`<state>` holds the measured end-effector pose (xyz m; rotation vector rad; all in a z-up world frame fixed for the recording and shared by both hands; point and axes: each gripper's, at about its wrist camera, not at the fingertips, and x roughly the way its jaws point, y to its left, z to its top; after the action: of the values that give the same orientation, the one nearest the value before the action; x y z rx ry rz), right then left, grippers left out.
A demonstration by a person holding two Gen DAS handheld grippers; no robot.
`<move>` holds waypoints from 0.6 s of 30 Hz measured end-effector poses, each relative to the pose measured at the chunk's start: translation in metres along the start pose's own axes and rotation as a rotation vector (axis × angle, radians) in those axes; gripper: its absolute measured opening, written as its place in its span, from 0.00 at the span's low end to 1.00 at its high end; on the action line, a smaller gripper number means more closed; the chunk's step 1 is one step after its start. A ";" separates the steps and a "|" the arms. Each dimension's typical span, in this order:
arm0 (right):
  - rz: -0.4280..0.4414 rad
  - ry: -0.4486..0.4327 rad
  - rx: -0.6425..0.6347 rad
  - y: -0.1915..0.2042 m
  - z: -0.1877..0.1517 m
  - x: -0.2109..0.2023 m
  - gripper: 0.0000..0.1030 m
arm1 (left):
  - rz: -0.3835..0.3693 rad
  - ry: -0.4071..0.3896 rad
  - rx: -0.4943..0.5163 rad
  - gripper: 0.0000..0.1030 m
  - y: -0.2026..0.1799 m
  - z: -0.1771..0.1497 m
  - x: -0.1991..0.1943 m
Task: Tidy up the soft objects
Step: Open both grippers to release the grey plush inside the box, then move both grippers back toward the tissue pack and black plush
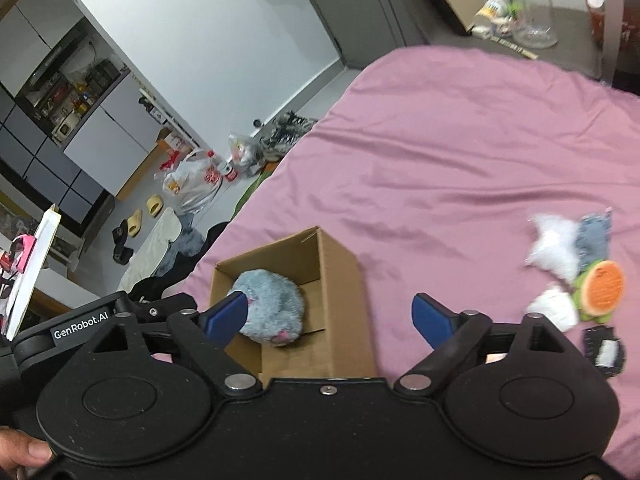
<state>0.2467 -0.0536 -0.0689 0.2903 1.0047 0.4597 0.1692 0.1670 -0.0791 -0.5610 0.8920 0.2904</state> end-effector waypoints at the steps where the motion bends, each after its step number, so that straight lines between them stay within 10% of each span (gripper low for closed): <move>1: -0.003 -0.007 0.000 -0.003 -0.001 -0.004 0.88 | -0.001 -0.003 0.001 0.79 -0.002 -0.002 -0.001; 18: -0.050 -0.093 0.080 -0.074 -0.007 -0.063 1.00 | 0.011 -0.030 0.153 0.94 -0.062 -0.032 -0.019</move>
<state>0.2296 -0.1492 -0.0585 0.3545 0.9389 0.3581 0.1655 0.0980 -0.0583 -0.4093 0.8802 0.2376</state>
